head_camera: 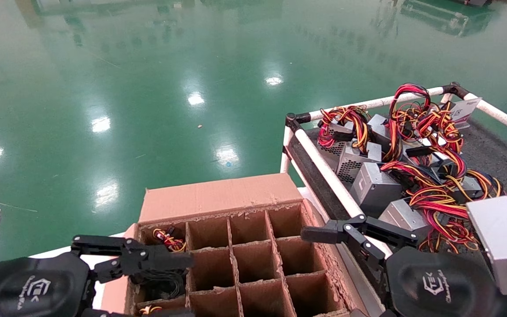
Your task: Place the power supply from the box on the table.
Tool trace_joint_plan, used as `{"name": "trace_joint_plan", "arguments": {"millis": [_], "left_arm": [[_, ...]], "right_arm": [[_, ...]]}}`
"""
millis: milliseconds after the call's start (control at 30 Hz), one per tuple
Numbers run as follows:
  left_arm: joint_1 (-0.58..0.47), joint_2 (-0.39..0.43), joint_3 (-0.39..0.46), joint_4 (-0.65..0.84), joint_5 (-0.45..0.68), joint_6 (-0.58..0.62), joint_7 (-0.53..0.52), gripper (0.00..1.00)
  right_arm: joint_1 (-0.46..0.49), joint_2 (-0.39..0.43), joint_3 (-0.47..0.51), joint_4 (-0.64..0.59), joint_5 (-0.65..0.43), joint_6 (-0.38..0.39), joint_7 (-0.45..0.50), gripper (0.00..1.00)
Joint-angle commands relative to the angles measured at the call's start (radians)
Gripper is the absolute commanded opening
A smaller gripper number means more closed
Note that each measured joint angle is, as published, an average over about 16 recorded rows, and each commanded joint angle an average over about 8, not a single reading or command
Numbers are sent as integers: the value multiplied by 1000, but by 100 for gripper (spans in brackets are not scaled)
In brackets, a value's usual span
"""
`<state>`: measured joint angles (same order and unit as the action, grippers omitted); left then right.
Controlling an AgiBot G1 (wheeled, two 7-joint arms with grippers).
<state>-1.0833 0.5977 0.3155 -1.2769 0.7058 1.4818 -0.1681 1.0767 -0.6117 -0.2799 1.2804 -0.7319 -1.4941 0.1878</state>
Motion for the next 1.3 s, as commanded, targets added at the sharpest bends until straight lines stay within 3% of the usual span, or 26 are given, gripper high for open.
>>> {"name": "trace_joint_plan", "arguments": {"millis": [33, 600, 633, 867, 900, 1300], "left_arm": [[0, 0, 0, 0, 0, 0, 0, 0], [0, 0, 0, 0, 0, 0, 0, 0], [0, 0, 0, 0, 0, 0, 0, 4], [0, 0, 0, 0, 0, 0, 0, 92], [0, 0, 0, 0, 0, 0, 0, 100], [0, 0, 0, 1, 0, 0, 0, 100]], "right_arm": [[0, 0, 0, 0, 0, 0, 0, 100], [0, 0, 0, 0, 0, 0, 0, 100], [0, 0, 0, 0, 0, 0, 0, 100], [-1, 0, -1, 0, -1, 0, 0, 100], [-1, 1, -2, 0, -5, 1, 0, 100], [-34, 5, -56, -3, -120, 37, 14, 100]]}}
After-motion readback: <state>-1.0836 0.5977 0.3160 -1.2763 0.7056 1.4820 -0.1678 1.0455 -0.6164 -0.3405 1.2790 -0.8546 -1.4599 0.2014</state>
